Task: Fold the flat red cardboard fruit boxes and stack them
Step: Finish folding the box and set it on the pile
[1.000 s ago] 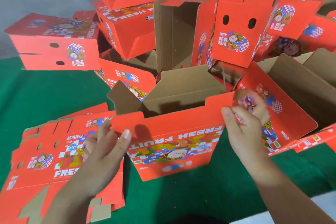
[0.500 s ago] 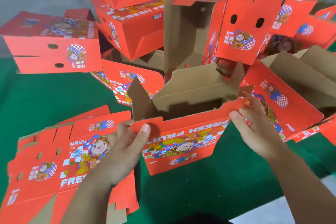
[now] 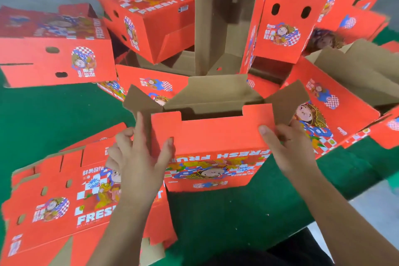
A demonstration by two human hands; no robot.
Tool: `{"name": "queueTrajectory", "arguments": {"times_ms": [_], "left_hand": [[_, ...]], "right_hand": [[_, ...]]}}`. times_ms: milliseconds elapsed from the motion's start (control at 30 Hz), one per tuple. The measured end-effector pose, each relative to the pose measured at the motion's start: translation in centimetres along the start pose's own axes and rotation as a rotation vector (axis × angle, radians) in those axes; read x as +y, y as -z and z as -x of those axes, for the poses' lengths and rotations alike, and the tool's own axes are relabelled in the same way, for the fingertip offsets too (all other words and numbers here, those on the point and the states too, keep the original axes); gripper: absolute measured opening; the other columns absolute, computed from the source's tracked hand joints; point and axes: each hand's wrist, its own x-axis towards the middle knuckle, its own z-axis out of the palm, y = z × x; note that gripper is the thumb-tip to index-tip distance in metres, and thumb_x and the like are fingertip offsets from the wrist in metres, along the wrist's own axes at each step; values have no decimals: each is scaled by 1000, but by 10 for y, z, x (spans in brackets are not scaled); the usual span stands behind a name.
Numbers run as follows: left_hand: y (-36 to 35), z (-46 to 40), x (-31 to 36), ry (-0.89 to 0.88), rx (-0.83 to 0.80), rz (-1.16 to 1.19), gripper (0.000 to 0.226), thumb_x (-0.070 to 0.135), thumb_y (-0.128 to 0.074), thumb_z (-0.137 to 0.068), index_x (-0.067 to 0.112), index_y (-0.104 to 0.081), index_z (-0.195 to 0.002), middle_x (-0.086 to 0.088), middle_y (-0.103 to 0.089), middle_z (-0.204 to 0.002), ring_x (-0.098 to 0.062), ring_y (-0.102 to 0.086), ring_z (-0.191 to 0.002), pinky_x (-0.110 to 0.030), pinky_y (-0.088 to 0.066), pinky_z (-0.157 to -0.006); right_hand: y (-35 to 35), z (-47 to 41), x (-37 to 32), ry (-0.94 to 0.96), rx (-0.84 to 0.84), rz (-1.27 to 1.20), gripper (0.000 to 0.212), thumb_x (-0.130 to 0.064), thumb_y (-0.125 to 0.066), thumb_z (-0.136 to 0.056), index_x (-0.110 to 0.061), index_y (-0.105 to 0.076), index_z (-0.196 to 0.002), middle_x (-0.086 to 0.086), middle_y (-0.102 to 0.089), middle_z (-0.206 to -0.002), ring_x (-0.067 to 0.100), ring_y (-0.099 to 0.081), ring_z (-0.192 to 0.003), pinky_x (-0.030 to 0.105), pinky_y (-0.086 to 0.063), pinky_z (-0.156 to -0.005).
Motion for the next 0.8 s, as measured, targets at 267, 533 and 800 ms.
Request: {"name": "queueTrajectory", "arguments": {"times_ms": [267, 533, 800], "left_hand": [[-19, -10, -7, -294, -115, 90, 71, 7, -58, -91, 17, -39, -159, -1, -62, -100, -33, -51, -86, -45, -37, -77], [-6, 1, -23, -318, -126, -5, 51, 50, -58, -92, 28, -66, -137, 5, -52, -111, -25, -54, -100, -39, -38, -90], [-19, -51, -11, -351, -142, -383, 61, 63, -39, -103, 39, -36, -159, -6, -49, -139, -37, -45, -110, -45, -39, -99]], "right_hand": [[-20, 13, -1, 208, -68, -49, 105, -3, -63, -95, -37, 10, -162, -31, -10, -156, -25, -3, -141, -3, -7, -109], [-40, 33, 7, 310, -12, 40, 82, -3, -57, -99, -31, -15, -164, 5, -38, -149, 33, -45, -129, 46, -37, -110], [-49, 44, -3, 287, -53, 44, 65, 4, -56, -97, -19, -42, -156, 13, -41, -144, 36, -53, -125, 54, -48, -100]]}}
